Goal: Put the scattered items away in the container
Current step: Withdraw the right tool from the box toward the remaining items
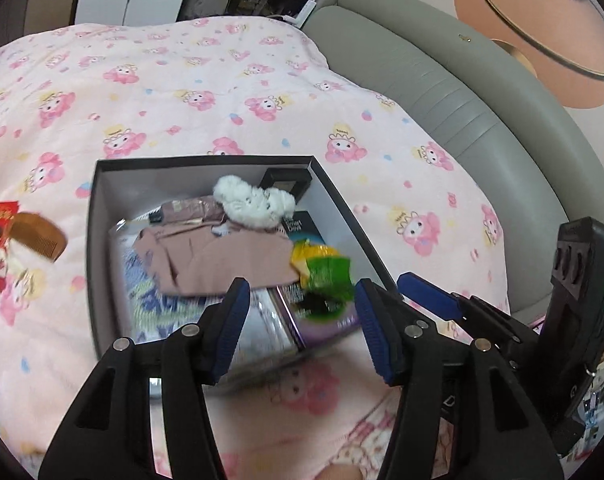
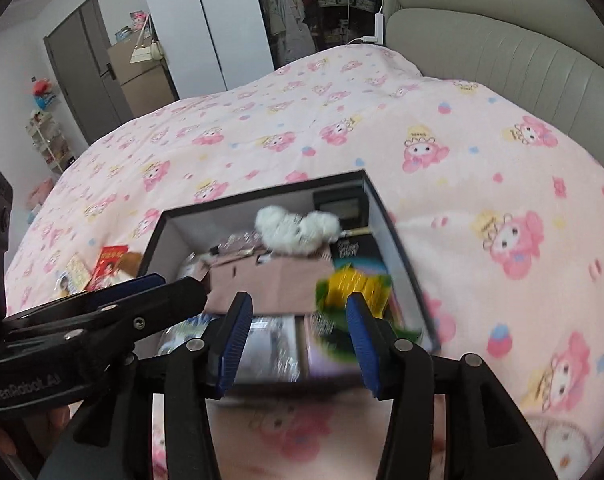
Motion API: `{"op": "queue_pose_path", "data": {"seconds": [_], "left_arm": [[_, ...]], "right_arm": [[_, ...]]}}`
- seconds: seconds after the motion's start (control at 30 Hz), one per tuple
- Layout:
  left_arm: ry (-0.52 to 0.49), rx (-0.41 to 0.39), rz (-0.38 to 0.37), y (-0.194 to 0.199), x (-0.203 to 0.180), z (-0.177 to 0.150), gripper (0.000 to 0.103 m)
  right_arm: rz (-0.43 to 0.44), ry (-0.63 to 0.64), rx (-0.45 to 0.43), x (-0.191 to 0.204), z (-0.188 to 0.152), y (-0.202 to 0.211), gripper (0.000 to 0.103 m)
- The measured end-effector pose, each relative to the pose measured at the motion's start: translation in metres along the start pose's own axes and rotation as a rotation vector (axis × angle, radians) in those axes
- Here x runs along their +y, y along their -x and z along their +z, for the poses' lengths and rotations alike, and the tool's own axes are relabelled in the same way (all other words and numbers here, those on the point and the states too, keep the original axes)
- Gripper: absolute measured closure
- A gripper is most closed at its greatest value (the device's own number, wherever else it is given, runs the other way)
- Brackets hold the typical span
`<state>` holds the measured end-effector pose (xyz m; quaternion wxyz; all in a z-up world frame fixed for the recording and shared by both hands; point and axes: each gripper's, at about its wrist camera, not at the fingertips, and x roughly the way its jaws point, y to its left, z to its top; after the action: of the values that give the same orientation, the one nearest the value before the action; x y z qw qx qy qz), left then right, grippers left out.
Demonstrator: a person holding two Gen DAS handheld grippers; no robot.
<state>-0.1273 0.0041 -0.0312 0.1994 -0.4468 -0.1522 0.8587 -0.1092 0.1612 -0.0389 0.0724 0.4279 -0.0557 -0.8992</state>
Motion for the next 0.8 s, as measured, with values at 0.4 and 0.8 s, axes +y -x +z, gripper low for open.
{"op": "queue_pose_path", "data": {"seconds": [0.4,0.8], "left_arm": [[0.11,-0.078,0.069,0.058,0.034,-0.05,0.047],[0.343,-0.179,0.219,0.143,0.158,-0.076,0.047]], "right_arm": [[0.044,0.101,0.035,0.059,-0.032,0.013,0.058],[0.246,0.313,0.108,0.21,-0.028,-0.031,0.058]]}}
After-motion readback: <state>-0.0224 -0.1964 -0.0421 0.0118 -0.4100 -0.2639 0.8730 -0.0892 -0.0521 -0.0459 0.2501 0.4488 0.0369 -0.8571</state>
